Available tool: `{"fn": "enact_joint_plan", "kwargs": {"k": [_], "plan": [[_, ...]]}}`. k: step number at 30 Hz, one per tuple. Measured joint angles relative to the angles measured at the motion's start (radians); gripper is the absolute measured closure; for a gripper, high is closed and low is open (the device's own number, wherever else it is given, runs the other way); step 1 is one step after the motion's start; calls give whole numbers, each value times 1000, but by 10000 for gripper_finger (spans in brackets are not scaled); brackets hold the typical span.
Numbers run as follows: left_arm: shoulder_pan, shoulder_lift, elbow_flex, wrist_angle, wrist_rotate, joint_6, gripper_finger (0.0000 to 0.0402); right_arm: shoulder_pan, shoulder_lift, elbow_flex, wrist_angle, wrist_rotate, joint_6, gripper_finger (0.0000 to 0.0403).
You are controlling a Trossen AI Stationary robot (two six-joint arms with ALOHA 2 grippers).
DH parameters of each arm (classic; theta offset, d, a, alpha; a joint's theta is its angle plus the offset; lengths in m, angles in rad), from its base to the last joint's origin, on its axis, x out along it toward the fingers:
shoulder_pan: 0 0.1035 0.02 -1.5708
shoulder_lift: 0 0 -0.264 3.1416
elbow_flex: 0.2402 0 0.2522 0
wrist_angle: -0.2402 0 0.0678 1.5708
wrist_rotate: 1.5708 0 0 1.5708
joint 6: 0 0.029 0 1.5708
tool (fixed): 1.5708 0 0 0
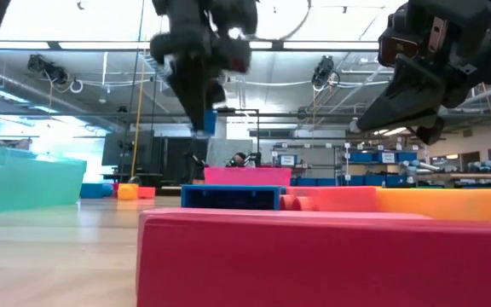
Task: Sort blocks by size
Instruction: Put the blue 4 studded building block into the teal bin
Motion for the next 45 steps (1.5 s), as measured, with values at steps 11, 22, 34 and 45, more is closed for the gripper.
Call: {"fn": "enact_joint_plan", "kwargs": {"k": [11,22,34,45], "plan": [[21,-521,-298,-22,-118,-423,247,0,0,0,39,-5,-10,384],[12,-890,-557,-267,-176,-790,247,-4,0,0,122,-5,-9,383],[12,-915,-849,-124,-116,-566,235,-10,0,0,131,-4,19,383],[13,-915,-896,-70,-113,-558,195,-30,0,0,157,5,29,382]]}}
